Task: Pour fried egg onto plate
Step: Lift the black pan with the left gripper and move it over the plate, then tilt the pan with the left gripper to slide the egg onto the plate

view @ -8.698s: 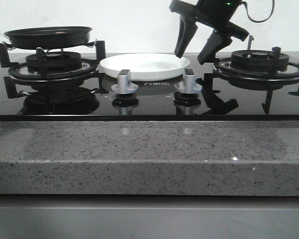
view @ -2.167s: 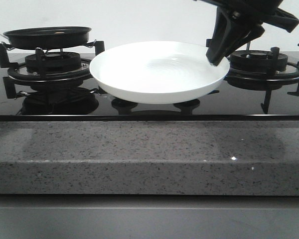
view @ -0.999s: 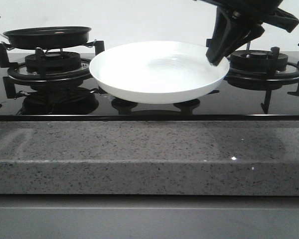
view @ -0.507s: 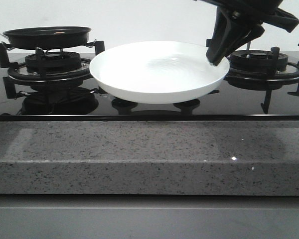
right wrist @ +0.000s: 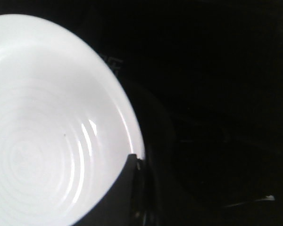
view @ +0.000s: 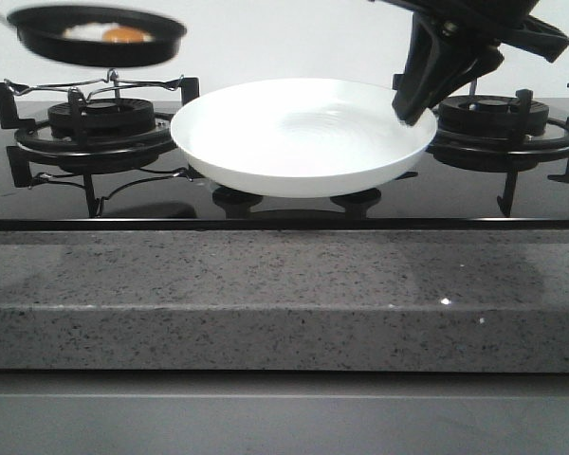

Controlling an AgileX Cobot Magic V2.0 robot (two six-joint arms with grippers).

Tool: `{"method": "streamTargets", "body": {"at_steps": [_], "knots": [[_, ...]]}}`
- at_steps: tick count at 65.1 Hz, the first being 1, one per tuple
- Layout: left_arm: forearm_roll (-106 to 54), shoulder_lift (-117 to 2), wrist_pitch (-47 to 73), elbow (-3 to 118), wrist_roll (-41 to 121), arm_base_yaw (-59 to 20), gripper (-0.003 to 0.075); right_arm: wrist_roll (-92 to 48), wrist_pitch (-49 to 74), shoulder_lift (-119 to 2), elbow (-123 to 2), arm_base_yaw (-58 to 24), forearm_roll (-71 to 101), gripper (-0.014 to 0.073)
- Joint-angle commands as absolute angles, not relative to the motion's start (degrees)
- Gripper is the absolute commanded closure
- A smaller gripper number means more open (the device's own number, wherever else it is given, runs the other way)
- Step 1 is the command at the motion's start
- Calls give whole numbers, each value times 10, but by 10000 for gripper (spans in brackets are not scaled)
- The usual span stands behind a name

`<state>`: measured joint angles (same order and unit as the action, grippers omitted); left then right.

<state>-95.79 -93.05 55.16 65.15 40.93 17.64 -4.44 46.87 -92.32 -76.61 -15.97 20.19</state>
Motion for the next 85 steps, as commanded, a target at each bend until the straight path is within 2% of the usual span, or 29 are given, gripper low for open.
{"method": "streamTargets", "body": {"at_steps": [1,14,40,53,68,77,85], "knots": [[-1005,-871,570,669,421,161,739,-50,443,-901,-781,-160,214,661],[-939,-804,503,669,445,110,739,-50,443,-901,-781,-160,214,661],[-727,-691,318,669,474,-61,739,-50,443,-901,-781,-160,214,661],[-618,-674,244,669,477,-164,739,-50,443,-901,-781,-160,214,661],[-416,-672,131,669,477,-291,739,-50,443,-901,-781,-160,214,661],[-316,-672,93,669,477,-329,739,-50,443,-901,-781,-160,214,661],[-292,-672,68,669,477,-340,739,-50,443,-901,-781,-160,214,661]]}}
